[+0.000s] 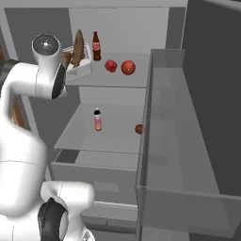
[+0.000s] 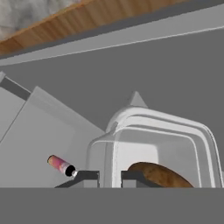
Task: Place the tupperware on the top shelf of the fridge. Make space for the tupperware among the existing items by rearranging them on the shelves if needed. Close the fridge door when finished.
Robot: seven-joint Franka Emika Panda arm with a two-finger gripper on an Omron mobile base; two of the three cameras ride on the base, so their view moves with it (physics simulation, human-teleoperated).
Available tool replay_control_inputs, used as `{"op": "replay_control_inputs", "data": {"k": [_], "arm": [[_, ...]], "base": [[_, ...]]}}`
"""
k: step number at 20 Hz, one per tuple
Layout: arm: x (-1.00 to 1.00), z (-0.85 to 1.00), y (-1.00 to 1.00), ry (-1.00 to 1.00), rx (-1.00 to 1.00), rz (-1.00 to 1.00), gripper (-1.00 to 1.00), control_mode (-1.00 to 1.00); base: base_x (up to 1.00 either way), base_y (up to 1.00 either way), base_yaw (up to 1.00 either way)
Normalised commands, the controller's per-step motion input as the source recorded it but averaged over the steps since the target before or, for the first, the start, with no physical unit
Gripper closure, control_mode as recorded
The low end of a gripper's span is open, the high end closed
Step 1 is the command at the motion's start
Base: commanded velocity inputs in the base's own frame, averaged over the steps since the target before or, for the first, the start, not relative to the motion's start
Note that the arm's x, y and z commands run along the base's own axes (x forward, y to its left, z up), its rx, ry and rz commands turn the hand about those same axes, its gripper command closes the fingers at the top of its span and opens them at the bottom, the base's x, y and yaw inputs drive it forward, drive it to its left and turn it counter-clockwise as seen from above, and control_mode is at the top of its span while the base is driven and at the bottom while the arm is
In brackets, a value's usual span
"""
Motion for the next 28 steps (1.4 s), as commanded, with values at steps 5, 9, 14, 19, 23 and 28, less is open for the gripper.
{"op": "replay_control_inputs", "data": {"k": [5,9,14,19,23,28], "arm": [[0.61,0.00,0.01,0.00,0.00,0.00,1.00,-1.00],[0.57,-0.04,0.09,0.00,0.00,0.00,1.00,-1.00],[0.36,-0.12,0.23,0.00,0.00,0.00,1.00,-1.00],[0.35,-0.08,0.17,0.00,0.00,0.00,-1.00,-1.00],[0.24,-0.09,0.09,0.00,0.00,0.00,-1.00,-1.00],[0.12,-0.08,0.09,-0.10,0.00,0.00,-1.00,-1.00]], "base": [[0.00,0.00,0.00],[0.00,0.00,0.00],[0.00,0.00,0.00],[0.00,0.00,0.00],[0.00,0.00,0.00],[0.00,0.00,0.00]]}}
